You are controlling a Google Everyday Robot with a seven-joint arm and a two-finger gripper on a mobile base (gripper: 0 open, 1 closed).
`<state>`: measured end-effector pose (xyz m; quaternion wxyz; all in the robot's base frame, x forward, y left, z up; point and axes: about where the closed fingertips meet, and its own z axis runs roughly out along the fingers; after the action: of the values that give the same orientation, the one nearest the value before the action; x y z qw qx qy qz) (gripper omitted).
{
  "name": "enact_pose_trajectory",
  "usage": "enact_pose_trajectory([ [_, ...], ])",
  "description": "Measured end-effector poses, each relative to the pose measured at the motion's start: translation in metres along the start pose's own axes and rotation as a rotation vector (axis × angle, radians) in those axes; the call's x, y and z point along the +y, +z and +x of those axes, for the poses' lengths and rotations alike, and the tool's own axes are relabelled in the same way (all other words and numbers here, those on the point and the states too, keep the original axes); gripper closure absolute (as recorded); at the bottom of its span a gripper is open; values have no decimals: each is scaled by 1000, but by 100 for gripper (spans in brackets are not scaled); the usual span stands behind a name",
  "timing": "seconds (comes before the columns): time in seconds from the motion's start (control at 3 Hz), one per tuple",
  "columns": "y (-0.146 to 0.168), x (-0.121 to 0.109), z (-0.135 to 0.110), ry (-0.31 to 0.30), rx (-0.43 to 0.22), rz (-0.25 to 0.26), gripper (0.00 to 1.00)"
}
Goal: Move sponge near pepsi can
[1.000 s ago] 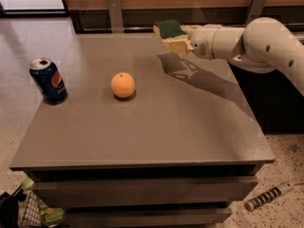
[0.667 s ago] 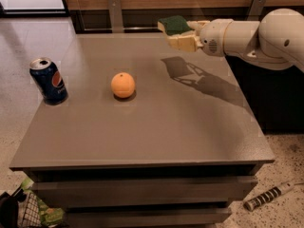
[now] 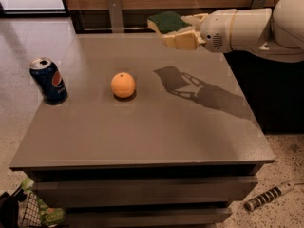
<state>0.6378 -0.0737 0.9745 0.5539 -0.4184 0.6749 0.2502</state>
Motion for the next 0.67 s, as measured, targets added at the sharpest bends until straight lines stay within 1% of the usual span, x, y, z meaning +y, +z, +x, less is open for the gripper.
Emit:
enact_pose_trajectory([
  [0.33, 2, 35, -17, -34, -3, -49, 100],
  [0.67, 13, 79, -30, -43, 17, -73, 100],
])
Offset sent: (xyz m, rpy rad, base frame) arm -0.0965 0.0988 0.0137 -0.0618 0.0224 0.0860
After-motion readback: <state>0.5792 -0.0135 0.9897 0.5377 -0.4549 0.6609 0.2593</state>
